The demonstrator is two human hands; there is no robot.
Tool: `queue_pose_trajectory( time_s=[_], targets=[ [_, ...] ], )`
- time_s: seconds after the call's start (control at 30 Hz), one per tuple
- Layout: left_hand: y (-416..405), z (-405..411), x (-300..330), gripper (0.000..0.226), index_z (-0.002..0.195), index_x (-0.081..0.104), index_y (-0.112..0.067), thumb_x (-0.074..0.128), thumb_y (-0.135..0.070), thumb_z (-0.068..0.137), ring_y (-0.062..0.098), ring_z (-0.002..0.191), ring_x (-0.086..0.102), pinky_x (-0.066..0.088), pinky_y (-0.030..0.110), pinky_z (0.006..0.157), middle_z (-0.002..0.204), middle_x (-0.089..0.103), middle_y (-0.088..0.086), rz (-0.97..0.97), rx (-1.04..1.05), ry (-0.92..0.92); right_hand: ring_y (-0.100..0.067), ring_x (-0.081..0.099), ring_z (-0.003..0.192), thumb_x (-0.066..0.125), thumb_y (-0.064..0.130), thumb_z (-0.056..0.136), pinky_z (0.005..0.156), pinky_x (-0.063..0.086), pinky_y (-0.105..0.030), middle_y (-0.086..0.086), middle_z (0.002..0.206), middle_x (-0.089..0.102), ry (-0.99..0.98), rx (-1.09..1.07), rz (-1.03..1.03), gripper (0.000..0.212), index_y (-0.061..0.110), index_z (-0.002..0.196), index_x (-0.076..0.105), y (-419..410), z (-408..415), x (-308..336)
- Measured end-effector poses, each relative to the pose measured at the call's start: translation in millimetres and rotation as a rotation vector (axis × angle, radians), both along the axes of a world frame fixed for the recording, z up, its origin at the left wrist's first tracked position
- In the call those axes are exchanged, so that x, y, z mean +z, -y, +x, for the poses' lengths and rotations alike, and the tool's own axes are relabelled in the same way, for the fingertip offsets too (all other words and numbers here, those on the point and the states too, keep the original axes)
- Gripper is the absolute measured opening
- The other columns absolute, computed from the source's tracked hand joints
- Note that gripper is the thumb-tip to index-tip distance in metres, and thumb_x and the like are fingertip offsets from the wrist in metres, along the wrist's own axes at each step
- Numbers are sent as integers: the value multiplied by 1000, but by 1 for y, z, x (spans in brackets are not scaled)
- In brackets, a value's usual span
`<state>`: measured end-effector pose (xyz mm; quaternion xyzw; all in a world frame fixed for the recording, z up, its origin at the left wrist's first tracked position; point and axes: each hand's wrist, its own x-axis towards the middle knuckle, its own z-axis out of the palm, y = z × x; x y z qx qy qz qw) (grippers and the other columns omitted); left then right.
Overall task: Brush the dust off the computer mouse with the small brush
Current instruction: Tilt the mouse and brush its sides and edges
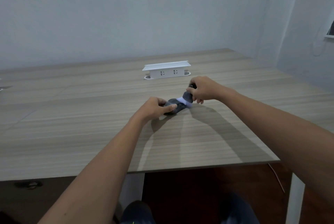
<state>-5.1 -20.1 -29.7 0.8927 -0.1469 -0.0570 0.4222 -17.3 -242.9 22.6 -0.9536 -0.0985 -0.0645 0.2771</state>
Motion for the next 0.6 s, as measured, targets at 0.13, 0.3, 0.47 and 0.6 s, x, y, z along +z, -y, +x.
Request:
queue_pose_trajectory(
  time_s=[0.13,0.3,0.47,0.6],
  targets=[
    [-4,-1,2,31,111,76,-11,70,-34,92,14,88,66,52,35,94,107,78,9,-11,-7,-15,-13,66,42,50,10,98,43,53,-21,-19,73,75,-10,-17,55,24,-8,95,66,-4,0,-3],
    [0,0,-3,28,110,76,-7,71,-28,92,15,82,62,48,30,76,108,76,16,-111,44,-35,-32,73,57,54,5,85,49,60,-29,-21,68,74,-32,-15,140,24,-1,68,70,-6,-6,-7],
    [0,6,-5,26,107,76,-10,74,-29,89,16,83,63,49,31,77,107,77,15,-137,72,-36,-26,67,54,52,5,85,51,57,-28,-18,66,72,-221,32,345,39,9,52,72,-4,-10,-7],
    [-1,11,-5,29,106,76,-10,75,-31,88,18,84,63,49,33,79,106,77,15,-118,77,-38,-25,68,59,51,4,91,56,60,-29,-27,80,71,-341,17,465,28,-6,74,71,6,-6,-8]
  ],
)
